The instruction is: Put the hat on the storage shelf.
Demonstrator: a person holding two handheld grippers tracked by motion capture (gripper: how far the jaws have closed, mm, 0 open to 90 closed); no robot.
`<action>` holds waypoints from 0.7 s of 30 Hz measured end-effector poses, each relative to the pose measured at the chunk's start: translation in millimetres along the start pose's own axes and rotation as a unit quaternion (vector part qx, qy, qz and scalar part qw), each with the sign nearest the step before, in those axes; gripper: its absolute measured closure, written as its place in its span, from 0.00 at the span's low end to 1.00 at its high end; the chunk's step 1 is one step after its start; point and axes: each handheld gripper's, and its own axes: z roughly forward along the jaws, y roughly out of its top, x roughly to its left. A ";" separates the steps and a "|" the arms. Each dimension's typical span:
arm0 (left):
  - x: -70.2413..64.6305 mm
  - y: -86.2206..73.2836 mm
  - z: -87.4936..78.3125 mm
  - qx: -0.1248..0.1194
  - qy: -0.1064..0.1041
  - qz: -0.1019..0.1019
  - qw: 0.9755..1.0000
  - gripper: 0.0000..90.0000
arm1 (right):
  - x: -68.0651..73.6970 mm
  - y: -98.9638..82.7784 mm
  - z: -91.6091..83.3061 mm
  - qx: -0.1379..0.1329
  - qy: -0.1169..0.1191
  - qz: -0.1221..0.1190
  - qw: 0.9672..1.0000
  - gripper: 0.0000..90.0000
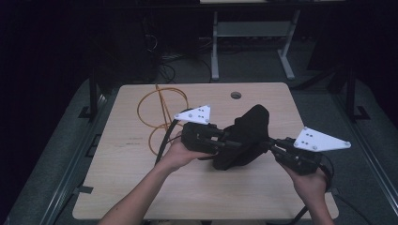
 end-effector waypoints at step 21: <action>-9.5 -4.6 -34.6 0.027 0.079 0.032 0.996 0.58 | -16.6 19.1 -7.7 0.002 0.006 0.018 1.000 0.97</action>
